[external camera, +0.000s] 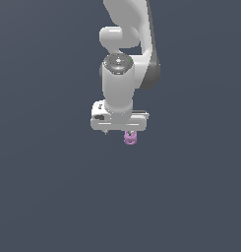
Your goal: Pick up the object and move it to a goal position.
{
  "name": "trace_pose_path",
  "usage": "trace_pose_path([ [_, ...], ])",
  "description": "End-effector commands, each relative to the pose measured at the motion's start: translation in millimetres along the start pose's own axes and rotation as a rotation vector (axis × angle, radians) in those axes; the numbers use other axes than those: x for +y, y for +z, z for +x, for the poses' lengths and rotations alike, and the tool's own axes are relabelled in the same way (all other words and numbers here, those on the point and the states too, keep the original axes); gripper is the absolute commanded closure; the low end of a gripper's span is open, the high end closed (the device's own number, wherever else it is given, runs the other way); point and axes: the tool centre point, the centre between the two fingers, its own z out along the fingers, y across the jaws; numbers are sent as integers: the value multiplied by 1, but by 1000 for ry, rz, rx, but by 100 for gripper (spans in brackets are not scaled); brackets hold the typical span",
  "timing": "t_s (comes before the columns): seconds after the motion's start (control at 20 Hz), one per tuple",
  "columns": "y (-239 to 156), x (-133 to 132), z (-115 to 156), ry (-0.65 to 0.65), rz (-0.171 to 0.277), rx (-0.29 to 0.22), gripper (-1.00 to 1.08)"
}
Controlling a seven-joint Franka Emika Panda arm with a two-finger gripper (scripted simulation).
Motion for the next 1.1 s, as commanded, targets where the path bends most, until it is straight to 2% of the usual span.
trace_pose_path([
  [0.0, 0, 0, 0, 0, 0, 0, -92],
  [0.45, -2, 7, 4, 39, 30, 11, -92],
  [0.8, 3, 3, 1, 37, 28, 10, -92],
  [1.05, 19, -8, -10, 32, 23, 10, -92],
])
